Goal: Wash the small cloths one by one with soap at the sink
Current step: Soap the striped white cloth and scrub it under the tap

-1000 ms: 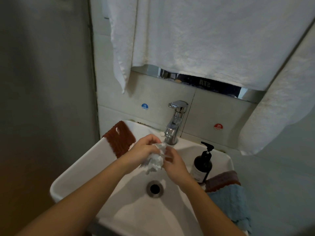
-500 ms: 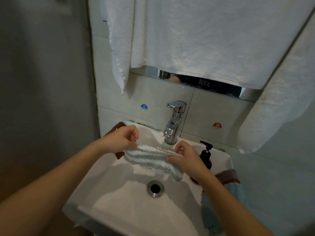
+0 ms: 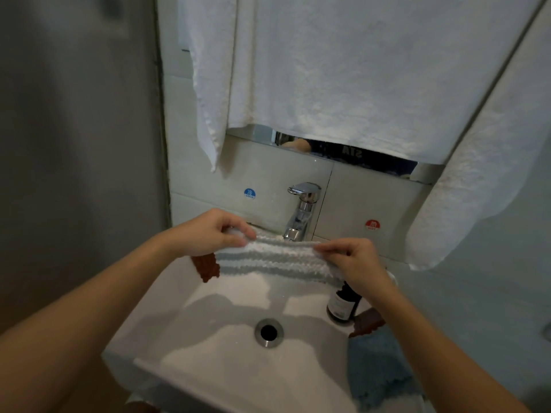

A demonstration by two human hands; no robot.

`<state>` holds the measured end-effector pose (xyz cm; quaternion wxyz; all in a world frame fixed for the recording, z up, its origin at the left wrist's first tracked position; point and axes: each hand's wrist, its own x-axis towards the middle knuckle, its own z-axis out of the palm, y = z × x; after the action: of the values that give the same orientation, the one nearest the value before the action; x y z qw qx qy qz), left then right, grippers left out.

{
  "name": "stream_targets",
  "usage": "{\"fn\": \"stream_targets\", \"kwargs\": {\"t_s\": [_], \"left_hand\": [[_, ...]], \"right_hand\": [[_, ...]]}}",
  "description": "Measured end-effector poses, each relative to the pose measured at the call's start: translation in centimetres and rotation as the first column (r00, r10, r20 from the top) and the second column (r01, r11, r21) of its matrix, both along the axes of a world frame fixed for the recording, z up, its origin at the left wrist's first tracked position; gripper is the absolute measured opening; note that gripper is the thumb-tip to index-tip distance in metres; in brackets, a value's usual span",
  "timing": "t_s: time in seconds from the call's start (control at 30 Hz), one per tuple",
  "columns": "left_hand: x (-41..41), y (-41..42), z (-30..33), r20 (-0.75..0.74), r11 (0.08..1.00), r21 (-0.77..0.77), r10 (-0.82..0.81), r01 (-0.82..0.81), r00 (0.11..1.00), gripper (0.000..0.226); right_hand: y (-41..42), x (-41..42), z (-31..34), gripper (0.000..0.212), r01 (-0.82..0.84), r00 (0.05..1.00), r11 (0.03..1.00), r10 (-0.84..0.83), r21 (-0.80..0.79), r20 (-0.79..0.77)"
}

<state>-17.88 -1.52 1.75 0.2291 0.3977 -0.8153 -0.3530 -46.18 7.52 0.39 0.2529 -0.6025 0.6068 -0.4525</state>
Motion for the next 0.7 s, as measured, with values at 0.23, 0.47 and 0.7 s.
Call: {"fn": "stream_targets", "kwargs": {"t_s": [0.23,0.47,0.7], "left_hand": [[0.1,0.7,1.1,0.025,0.997,0.043,-0.066,0.065,0.998,0.053],[-1.2,2.7,2.7,-0.096,0.978,0.12,-0.162,0.173,0.982,0.067],[-6.2,4.5,5.0,-0.138,0.965,0.074,-0.241,0.253,0.961,0.071]], "right_hand": [[1.5,-1.3,0.8,0.035,-0.029,0.989,0.999,0.033,0.024,-0.142],[4.2,-3.2,2.3,0.046,0.002,0.99,1.0,-0.002,0.003,-0.138],[7.1,-8.5,5.2,0.049,0.121,0.981,0.991,-0.127,-0.048,-0.149]]}}
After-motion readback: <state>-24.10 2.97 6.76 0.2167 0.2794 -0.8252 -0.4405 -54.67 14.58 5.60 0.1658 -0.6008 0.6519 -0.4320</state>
